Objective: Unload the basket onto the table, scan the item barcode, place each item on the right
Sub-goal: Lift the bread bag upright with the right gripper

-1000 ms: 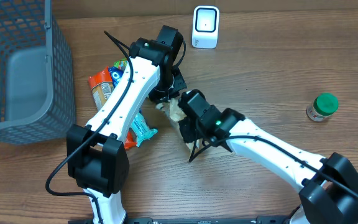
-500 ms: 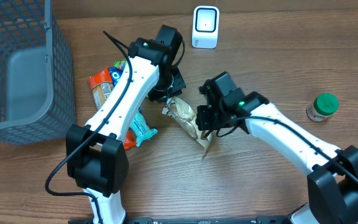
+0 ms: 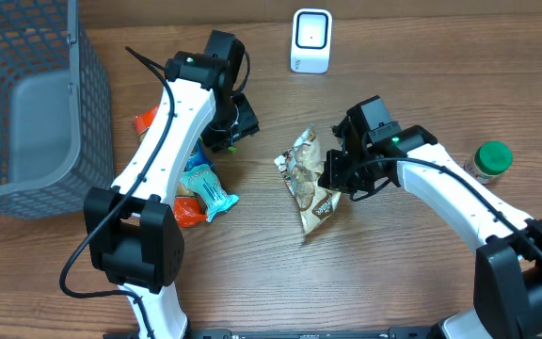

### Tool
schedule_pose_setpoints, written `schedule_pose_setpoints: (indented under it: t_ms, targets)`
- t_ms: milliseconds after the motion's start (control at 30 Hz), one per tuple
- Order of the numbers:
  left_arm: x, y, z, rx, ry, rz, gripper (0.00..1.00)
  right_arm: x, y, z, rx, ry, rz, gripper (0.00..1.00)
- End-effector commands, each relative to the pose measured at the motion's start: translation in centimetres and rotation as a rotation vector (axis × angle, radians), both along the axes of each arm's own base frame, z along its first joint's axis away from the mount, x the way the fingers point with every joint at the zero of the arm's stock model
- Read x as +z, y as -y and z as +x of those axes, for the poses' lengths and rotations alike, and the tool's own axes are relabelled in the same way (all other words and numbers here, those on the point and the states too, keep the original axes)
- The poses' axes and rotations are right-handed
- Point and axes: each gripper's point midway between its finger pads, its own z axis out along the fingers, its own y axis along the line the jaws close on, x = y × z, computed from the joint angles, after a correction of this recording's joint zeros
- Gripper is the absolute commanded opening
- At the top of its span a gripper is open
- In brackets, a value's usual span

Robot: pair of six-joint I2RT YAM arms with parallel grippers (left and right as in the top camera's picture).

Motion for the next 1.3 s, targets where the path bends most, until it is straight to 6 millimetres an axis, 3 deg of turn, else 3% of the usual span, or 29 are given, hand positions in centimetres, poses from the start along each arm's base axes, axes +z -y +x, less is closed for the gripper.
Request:
schedule_pose_setpoints:
  t_ms: [0,67,233,433,533,633,700,933,1267]
  targets:
    - [1.7,0.3,0.1,-0.025,0.045,-0.02,0.51,0.7,-0.4,0.2,0.002,-0.007,0.026,0.4]
    - [1.7,0.3,0.1,-0.026,0.045,-0.02,0.51,0.6,-0.3,-0.1,0.01,-0.014,0.02,0.45]
    - [1.7,0.2,0.1,-0.038,0.048,-0.014,0.51,1.2,0.0,0.2,0.038,0.011,0.0,0.43]
    - [1.7,0.1,0.2,-0.043,0.05,-0.014,0.5,4.6,1.9,2.2,0.05,0.1,-0.142,0.36]
    - [1.8,0.2,0.2,-0.043,0.053,-0.015,0.45,6.8,1.9,3.3,0.051,0.153,-0.15,0.28]
    - [1.8,0.2,0.3,-0.043,0.055,-0.016,0.39,7.5,1.3,4.0,0.05,0.184,-0.124,0.13]
    - [1.8,0.2,0.3,-0.043,0.056,-0.017,0.34,7.2,0.7,4.2,0.058,0.187,-0.104,0.04]
    - [1.7,0.2,0.1,-0.051,0.05,-0.014,0.2,4.6,-0.4,3.9,0.072,0.109,-0.066,0.04]
    - [1.4,0.2,0.1,-0.052,0.041,-0.012,0.19,0.2,0.5,2.4,0.047,0.018,-0.108,0.04]
